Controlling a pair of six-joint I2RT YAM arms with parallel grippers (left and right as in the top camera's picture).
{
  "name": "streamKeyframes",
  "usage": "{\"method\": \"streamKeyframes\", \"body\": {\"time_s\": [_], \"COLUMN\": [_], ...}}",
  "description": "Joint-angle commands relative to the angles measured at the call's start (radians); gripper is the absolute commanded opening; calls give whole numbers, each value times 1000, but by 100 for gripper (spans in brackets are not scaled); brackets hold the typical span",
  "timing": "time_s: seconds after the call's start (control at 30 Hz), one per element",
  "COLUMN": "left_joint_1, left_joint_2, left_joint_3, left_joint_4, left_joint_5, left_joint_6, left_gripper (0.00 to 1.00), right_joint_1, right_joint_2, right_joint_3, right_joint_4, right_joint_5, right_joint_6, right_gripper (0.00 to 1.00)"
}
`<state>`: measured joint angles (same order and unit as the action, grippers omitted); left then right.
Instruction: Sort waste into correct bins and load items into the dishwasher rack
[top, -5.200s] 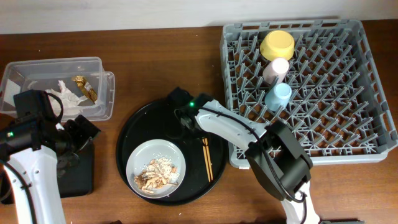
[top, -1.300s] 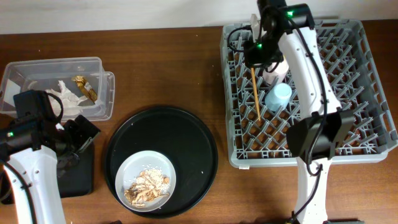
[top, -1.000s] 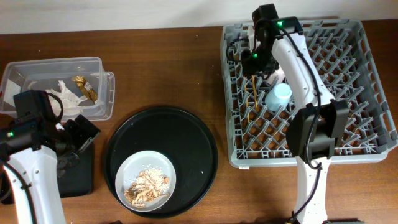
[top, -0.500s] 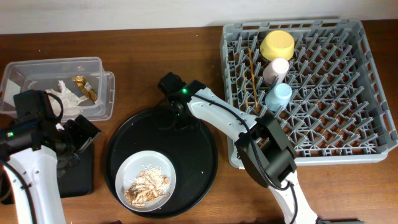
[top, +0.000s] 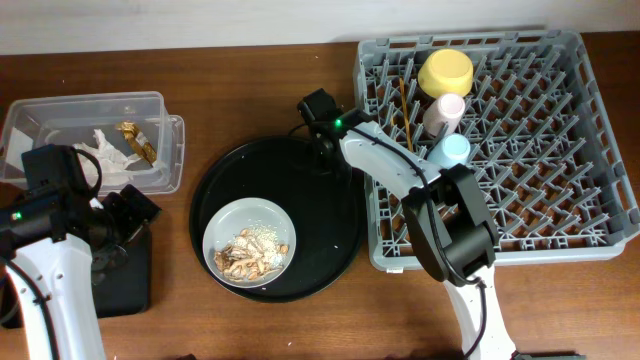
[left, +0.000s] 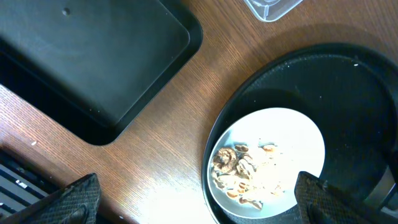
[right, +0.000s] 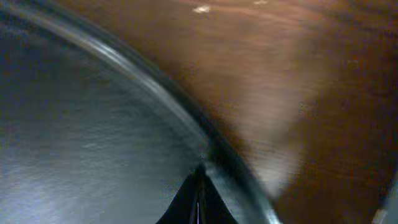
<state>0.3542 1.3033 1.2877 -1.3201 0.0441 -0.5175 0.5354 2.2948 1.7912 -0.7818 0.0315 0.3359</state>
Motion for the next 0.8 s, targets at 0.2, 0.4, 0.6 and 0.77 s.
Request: {"method": "streamKeyframes", "body": {"time_s": [0.2, 0.4, 0.6, 0.77], "left_joint_1": [4, 4, 4, -35], "left_joint_2": [-2, -2, -2, -2], "left_joint_3": [10, 10, 9, 9], "left_joint_4": [2, 2, 52, -102], "left_joint_5": [-4, -4, -18, 442], "left_joint_6": [-5, -6, -6, 86], "left_gripper": [99, 99, 99, 99], "right_joint_1": [-29, -431, -542, -542], "right_joint_2": [-106, -299, -297, -297], "right_joint_3": [799, 1054, 1047, 1047], "right_joint_4": [-733, -917, -917, -917], "right_joint_5": [-150, -171, -171, -171], "right_joint_6": [-9, -143, -175, -175], "right_gripper": [98, 98, 98, 98]}}
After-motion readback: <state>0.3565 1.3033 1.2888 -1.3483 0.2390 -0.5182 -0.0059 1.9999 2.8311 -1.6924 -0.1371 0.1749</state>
